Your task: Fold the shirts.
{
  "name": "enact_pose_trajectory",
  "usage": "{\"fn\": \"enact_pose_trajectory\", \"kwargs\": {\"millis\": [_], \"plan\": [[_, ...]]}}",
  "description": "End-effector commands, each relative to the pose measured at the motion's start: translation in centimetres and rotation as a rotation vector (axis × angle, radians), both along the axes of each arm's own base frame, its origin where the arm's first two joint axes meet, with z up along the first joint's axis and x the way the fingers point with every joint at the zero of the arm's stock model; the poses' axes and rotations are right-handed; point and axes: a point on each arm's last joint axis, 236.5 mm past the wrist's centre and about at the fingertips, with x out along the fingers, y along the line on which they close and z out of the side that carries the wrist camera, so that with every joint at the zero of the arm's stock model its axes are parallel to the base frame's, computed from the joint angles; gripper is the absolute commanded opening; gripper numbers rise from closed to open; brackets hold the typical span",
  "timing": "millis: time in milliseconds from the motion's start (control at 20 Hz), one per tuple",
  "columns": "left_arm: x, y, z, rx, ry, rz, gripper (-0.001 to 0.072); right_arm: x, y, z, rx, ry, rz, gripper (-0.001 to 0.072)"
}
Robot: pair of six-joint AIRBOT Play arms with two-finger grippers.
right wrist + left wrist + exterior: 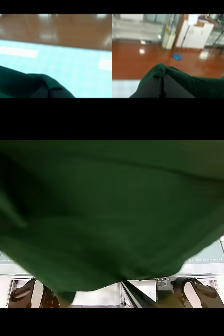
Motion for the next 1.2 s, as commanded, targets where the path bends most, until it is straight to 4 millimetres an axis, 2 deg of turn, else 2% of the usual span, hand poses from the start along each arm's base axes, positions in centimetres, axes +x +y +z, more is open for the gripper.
{"fn": "enact_pose_trajectory", "kwargs": {"millis": [0, 150, 250, 350, 450, 550, 700, 850, 900, 950, 1000, 1050, 1150], "plan": [[5.0, -0.6, -8.0, -0.216, 0.172, -0.159, 0.0016, 4.0, -2.0, -5.0, 0.020, 0.126, -0.032, 0.0025], [11.1, -0.4, -16.4, -0.373, 0.322, -0.214, 0.0016, 9.6, -3.6, -9.2, 0.055, 0.267, -0.027, 0.0025], [16.0, -0.9, -21.1, -0.391, 0.398, -0.205, 0.0016, 14.0, -4.4, -13.2, 0.100, 0.379, -0.008, 0.0025], [21.5, -2.1, -25.0, -0.389, 0.457, -0.179, 0.0017, 18.2, -5.5, -18.2, 0.157, 0.501, -0.010, 0.0024], [27.1, -3.7, -29.1, -0.395, 0.535, -0.165, 0.0017, 22.1, -5.2, -22.7, 0.261, 0.587, 0.008, 0.0025], [32.1, -4.5, -32.8, -0.404, 0.603, -0.172, 0.0017, 25.6, -4.2, -26.8, 0.340, 0.630, 0.030, 0.0025], [37.3, -5.0, -36.5, -0.465, 0.682, -0.187, 0.0017, 30.0, -2.8, -33.0, 0.367, 0.661, 0.006, 0.0025], [39.3, -5.8, -38.5, -0.466, 0.715, -0.229, 0.0023, 33.5, -2.1, -38.1, 0.407, 0.662, -0.072, 0.0043], [39.4, -5.8, -38.9, -0.466, 0.724, -0.235, 0.0161, 34.2, -2.1, -39.1, 0.441, 0.666, -0.101, 0.0244], [39.2, -5.6, -39.2, -0.466, 0.738, -0.244, 0.0473, 34.5, -1.9, -39.5, 0.466, 0.670, -0.104, 0.0407], [38.6, -5.0, -39.4, -0.451, 0.763, -0.262, 0.0508, 34.3, -2.4, -39.6, 0.469, 0.680, -0.106, 0.0407], [37.5, -3.6, -39.7, -0.424, 0.807, -0.286, 0.0508, 33.6, -3.3, -39.2, 0.462, 0.699, -0.100, 0.0407], [33.7, 0.9, -40.7, -0.471, 1.005, -0.274, 0.0507, 31.1, -6.4, -37.5, 0.452, 0.754, -0.097, 0.0407]]}}
